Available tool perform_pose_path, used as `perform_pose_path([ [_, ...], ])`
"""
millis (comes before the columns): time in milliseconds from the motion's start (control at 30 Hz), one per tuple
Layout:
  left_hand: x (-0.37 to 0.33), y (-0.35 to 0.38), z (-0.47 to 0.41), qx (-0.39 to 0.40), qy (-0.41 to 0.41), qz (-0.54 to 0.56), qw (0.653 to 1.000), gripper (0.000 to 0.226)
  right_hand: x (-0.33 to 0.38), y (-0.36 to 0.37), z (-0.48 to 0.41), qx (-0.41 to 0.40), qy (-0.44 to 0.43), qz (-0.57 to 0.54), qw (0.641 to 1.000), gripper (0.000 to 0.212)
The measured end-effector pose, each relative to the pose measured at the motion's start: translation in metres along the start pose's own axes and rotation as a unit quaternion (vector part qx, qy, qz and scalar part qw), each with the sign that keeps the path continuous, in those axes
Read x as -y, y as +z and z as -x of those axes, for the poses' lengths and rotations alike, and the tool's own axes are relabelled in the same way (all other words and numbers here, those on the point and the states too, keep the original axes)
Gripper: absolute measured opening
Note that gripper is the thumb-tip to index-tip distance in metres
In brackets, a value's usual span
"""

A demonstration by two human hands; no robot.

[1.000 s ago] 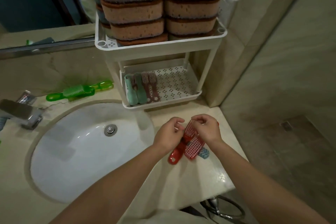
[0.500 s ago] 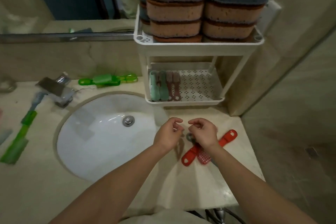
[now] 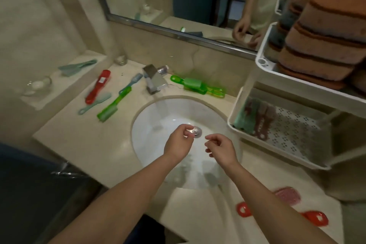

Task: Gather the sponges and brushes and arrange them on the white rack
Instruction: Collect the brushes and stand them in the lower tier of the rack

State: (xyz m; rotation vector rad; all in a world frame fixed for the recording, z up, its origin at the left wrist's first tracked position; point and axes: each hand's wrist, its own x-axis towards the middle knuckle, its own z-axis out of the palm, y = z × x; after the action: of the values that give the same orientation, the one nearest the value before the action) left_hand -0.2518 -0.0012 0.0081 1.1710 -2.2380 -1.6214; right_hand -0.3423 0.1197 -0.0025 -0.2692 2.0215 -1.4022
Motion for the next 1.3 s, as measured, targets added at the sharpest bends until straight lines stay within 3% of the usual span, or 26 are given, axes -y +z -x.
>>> perform_pose_path([
  [467, 0.074, -0.188, -0.065, -0.103, -0.05, 0.035, 0.993, 0.029, 0.07, 0.201, -0.058, 0.063, -0.023, 0.011, 0.998, 0.019],
  [800, 0.113, -0.311, -0.115, -0.157, -0.051, -0.019, 0.986, 0.022, 0.112, 0.337, -0.105, 0.074, -0.116, 0.095, 0.986, 0.029],
  [1000, 0.117, -0.34, -0.151, -0.146, -0.022, -0.177, 0.973, 0.036, 0.134, 0.37, -0.135, 0.064, -0.116, 0.137, 0.982, 0.029],
  [1167, 0.12, -0.342, -0.18, -0.134, -0.005, -0.318, 0.939, 0.045, 0.146, 0.381, -0.162, 0.088, -0.131, 0.31, 0.937, 0.035],
  [1300, 0.128, -0.342, -0.201, -0.115, -0.007, -0.383, 0.916, 0.051, 0.151, 0.392, -0.181, 0.089, -0.125, 0.337, 0.929, 0.029],
])
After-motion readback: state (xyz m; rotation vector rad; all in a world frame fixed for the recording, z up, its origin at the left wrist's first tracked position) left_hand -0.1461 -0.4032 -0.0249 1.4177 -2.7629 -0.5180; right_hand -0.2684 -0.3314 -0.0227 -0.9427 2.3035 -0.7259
